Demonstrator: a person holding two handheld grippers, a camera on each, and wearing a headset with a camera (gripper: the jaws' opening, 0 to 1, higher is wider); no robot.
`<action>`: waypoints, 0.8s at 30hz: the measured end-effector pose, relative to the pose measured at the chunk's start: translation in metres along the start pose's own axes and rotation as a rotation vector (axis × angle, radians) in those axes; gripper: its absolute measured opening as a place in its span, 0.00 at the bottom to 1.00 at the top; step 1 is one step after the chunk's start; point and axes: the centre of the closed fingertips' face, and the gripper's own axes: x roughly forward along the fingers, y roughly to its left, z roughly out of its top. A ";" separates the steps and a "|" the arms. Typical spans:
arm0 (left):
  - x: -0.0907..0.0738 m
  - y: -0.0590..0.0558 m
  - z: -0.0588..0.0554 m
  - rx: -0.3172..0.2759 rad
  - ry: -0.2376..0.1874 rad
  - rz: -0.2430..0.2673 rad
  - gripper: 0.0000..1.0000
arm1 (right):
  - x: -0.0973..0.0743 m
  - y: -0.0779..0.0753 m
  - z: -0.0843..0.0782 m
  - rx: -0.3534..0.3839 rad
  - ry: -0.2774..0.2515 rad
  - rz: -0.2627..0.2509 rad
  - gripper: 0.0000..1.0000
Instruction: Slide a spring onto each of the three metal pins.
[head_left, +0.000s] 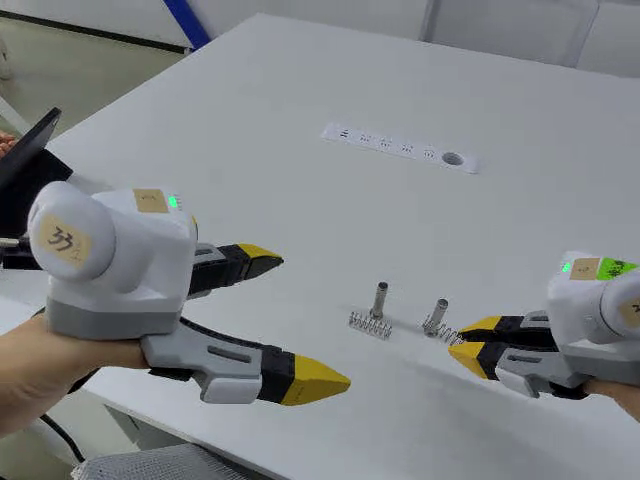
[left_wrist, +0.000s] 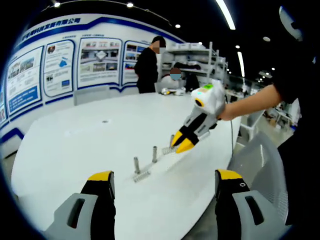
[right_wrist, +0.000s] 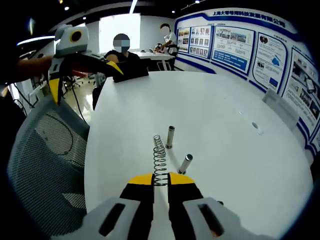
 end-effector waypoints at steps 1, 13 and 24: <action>0.003 -0.002 0.001 0.030 -0.006 0.000 0.76 | -0.003 0.002 0.004 -0.016 -0.006 0.007 0.10; 0.040 -0.025 0.007 0.044 0.004 -0.078 0.56 | -0.025 0.040 0.025 -0.146 -0.031 0.079 0.10; 0.058 -0.056 0.000 0.135 0.071 -0.200 0.45 | -0.036 0.070 0.020 -0.247 -0.018 0.154 0.10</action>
